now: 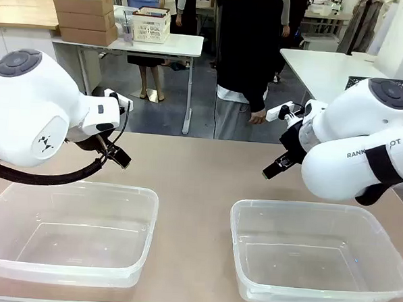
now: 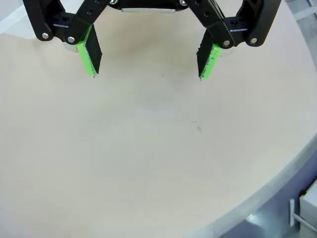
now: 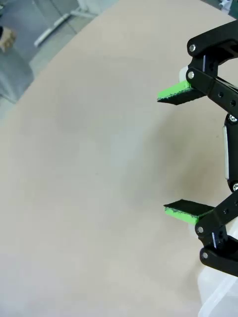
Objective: Sort the waste into each basket.
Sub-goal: Pick up the Organizing box on the left side of the table and lift it.
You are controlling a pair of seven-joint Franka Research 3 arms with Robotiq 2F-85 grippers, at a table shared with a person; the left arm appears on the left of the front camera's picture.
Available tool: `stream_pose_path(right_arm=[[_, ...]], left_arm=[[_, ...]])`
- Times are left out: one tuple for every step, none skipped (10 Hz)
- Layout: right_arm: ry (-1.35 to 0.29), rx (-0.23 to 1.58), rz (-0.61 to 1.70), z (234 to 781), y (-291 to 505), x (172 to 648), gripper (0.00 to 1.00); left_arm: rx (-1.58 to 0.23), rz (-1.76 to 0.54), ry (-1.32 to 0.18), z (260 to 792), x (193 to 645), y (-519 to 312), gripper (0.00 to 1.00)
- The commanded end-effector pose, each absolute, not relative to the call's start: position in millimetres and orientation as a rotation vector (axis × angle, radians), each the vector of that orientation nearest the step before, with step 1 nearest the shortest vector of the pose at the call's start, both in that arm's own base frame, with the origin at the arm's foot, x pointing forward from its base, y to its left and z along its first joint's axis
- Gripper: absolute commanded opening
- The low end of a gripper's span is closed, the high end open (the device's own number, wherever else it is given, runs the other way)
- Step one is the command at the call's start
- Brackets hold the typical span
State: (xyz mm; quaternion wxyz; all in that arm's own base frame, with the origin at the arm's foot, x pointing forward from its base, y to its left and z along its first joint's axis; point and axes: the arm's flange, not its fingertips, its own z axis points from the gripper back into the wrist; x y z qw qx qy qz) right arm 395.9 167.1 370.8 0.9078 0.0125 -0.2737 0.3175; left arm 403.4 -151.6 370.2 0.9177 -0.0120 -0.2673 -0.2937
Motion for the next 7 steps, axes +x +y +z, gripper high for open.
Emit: stream_pose_path(right_arm=[[-0.565, 0.026, 0.655, 370.8, 167.1, 395.8, 1.00], [-0.565, 0.026, 0.655, 370.8, 167.1, 395.8, 1.00], [-0.565, 0.026, 0.655, 370.8, 167.1, 395.8, 1.00], [-0.565, 0.026, 0.655, 370.8, 167.1, 395.8, 1.00], [-0.565, 0.026, 0.655, 370.8, 167.1, 395.8, 1.00], [-0.565, 0.026, 0.655, 370.8, 167.1, 395.8, 1.00], [-0.565, 0.026, 0.655, 370.8, 167.1, 395.8, 1.00]], left_arm=[[-0.025, -0.604, -0.550, 370.3, 403.4, -151.7, 1.00], [-0.025, -0.604, -0.550, 370.3, 403.4, -151.7, 1.00], [-0.025, -0.604, -0.550, 370.3, 403.4, -151.7, 1.00], [-0.025, -0.604, -0.550, 370.3, 403.4, -151.7, 1.00], [-0.025, -0.604, -0.550, 370.3, 403.4, -151.7, 1.00], [-0.025, -0.604, -0.550, 370.3, 403.4, -151.7, 1.00], [-0.025, -0.604, -0.550, 370.3, 403.4, -151.7, 1.00]])
